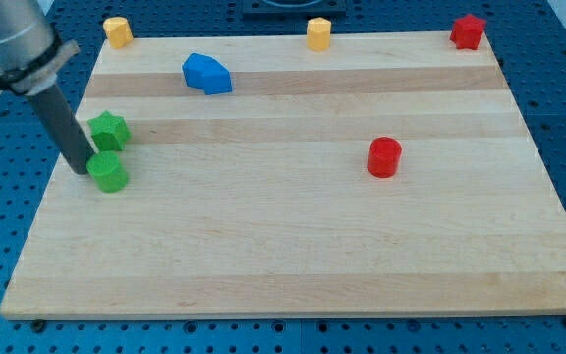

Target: Slightly push the green star towards the top of the board

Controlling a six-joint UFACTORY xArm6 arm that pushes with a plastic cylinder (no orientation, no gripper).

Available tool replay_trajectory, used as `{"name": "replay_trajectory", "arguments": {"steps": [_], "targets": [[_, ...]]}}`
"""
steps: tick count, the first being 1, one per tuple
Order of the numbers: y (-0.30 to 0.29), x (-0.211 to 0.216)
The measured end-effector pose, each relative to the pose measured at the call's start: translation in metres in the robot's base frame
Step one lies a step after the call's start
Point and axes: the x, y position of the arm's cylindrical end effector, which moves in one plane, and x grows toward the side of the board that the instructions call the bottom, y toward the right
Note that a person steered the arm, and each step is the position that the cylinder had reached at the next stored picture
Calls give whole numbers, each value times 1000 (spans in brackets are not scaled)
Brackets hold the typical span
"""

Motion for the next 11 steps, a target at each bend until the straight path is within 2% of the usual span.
{"name": "replay_trajectory", "arguments": {"steps": [2,3,4,5,6,7,9,11], "targets": [[101,49],[130,49],[75,48],[27,25],[23,-45],[-10,-68],[-31,-46],[-55,-49]]}}
